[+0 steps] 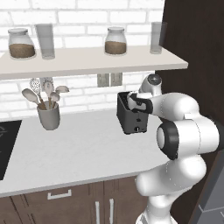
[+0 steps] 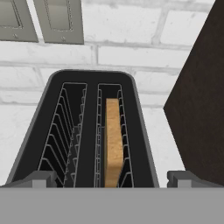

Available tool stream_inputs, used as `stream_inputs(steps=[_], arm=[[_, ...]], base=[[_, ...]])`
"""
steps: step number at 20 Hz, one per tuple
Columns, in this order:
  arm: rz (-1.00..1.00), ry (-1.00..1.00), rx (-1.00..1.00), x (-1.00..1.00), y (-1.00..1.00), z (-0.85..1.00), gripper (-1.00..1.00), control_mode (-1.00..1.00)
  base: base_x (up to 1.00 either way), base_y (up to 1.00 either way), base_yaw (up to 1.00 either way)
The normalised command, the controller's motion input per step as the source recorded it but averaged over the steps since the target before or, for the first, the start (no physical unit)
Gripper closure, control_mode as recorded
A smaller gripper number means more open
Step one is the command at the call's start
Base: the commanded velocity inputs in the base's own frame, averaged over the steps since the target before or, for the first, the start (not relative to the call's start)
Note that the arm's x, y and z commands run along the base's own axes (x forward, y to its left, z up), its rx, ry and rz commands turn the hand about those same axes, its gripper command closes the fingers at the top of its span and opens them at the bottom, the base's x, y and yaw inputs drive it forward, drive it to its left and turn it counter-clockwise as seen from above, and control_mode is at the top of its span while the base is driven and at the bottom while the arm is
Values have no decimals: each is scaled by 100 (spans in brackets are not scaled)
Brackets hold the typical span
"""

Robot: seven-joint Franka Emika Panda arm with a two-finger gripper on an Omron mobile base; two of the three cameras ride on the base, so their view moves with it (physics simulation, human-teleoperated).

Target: Start the toaster. Once the lever pops up, take the bread to the plate on the dining counter.

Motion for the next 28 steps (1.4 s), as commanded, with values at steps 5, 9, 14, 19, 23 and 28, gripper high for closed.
stream_inputs(steps=[5, 9, 14, 19, 23, 28], arm=[[0, 0, 0, 0, 0, 0, -100, -100], [0, 0, 0, 0, 0, 0, -100, -100], [0, 0, 0, 0, 0, 0, -100, -100], [0, 0, 0, 0, 0, 0, -100, -100], [0, 0, 0, 0, 0, 0, -100, -100], [0, 0, 0, 0, 0, 0, -100, -100]], base=[[0, 0, 0], [0, 0, 0], [0, 0, 0], [0, 0, 0], [0, 0, 0], [0, 0, 0]])
